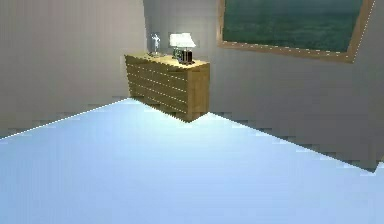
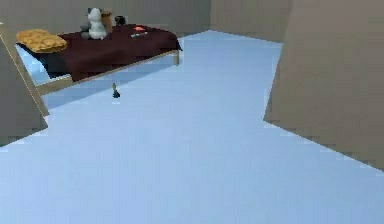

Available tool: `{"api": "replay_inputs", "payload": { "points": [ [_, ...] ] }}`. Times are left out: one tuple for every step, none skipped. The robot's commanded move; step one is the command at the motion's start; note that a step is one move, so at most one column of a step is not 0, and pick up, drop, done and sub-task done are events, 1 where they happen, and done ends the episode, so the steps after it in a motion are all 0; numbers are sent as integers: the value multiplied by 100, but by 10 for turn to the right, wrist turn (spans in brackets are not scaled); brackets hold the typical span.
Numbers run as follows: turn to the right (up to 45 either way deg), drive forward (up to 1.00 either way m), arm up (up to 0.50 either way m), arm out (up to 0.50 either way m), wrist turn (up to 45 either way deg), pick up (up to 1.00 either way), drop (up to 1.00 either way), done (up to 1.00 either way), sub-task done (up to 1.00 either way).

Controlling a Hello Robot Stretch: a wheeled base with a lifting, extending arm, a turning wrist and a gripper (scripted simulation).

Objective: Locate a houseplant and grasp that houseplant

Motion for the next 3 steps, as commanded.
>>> {"api": "replay_inputs", "payload": {
  "points": [
    [-30, 0, 0, 0, 0, 0, 0, 0, 0],
    [0, 100, 0, 0, 0, 0, 0, 0, 0],
    [0, 100, 0, 0, 0, 0, 0, 0, 0]
  ]
}}
